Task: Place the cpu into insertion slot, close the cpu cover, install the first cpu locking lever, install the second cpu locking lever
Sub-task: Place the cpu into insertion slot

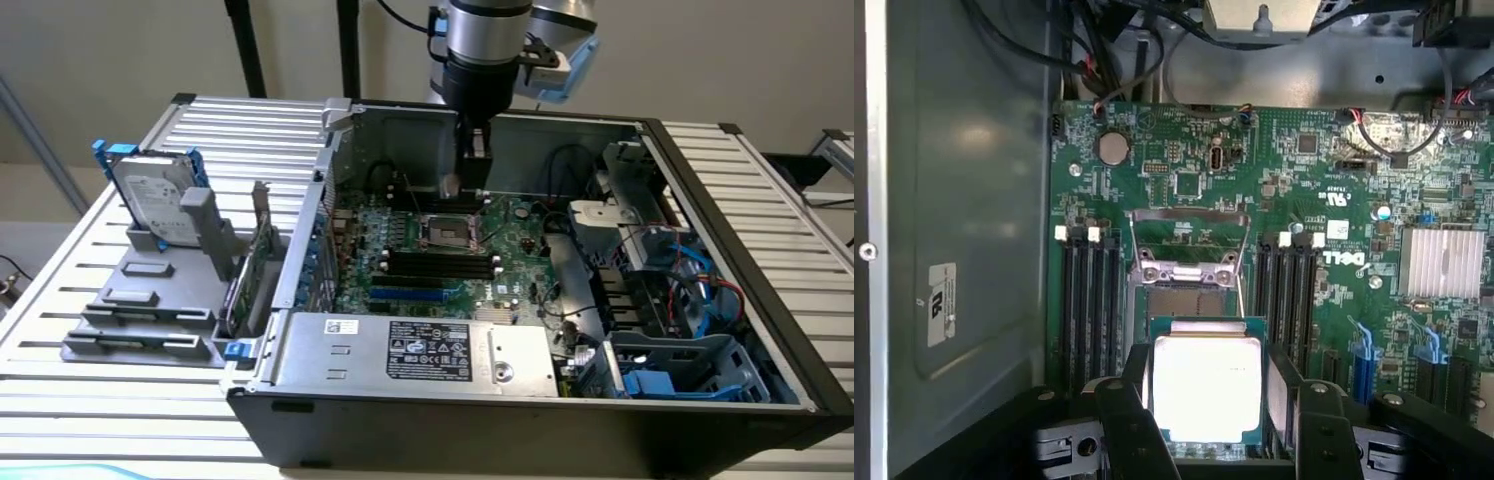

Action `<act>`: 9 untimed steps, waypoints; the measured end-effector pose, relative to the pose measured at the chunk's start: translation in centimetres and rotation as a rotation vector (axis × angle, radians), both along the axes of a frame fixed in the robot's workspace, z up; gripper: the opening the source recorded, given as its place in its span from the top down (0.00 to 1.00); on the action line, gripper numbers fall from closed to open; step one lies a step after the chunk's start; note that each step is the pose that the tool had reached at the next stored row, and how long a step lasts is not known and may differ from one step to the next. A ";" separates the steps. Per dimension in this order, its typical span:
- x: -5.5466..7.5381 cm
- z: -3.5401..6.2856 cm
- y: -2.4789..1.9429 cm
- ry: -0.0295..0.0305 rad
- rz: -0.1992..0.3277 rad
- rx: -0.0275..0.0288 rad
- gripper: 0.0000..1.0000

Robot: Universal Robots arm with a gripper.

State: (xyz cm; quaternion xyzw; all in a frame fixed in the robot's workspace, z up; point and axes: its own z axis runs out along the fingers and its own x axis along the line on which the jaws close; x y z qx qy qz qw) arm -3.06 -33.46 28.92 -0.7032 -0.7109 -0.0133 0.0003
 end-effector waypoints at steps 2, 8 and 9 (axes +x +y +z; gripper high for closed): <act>0.0 -0.16 -0.01 0.0083 0.000 -0.0004 0.46; 0.0 -1.20 -0.01 0.0132 0.000 -0.0005 0.46; 0.0 -1.40 -0.01 0.0132 0.000 -0.0004 0.46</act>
